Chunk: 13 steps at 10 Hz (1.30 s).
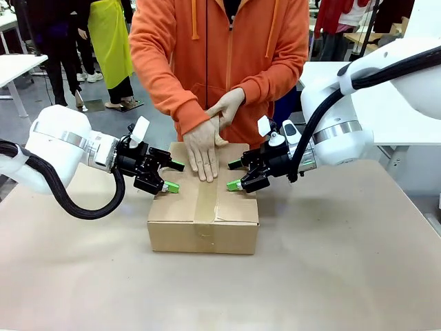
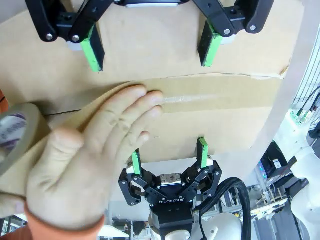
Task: Pack the gift set into the box.
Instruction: Press and hold the closed box until the human finishes sealing it.
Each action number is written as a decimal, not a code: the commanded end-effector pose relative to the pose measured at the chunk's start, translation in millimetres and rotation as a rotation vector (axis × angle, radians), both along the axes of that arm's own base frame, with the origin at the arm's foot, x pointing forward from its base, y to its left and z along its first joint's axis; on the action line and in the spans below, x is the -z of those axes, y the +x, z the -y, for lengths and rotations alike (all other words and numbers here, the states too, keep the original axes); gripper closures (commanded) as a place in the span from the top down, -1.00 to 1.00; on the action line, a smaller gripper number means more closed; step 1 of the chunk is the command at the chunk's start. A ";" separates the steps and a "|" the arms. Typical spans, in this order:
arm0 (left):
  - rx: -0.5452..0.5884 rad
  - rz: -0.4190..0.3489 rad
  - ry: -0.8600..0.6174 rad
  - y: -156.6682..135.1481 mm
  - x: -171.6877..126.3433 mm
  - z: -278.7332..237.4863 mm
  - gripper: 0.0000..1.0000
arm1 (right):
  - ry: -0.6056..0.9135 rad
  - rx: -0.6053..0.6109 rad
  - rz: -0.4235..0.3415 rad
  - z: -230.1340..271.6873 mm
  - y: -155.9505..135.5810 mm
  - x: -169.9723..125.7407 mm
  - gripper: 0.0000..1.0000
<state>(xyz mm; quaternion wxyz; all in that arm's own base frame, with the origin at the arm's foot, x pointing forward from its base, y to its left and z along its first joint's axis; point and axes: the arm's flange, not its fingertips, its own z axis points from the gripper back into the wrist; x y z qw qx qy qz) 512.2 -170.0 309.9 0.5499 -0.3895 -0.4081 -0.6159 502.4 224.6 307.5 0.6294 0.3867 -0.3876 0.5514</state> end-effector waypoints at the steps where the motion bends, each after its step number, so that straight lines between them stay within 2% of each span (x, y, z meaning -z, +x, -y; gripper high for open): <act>1: 0.005 0.013 0.000 -1.7 1.2 -0.4 1.00 | -0.009 0.001 0.002 -1.6 -0.2 2.6 1.00; 13: 0.005 0.013 0.000 -1.7 1.2 -0.4 1.00 | -0.009 0.001 0.002 -1.6 -0.2 2.6 1.00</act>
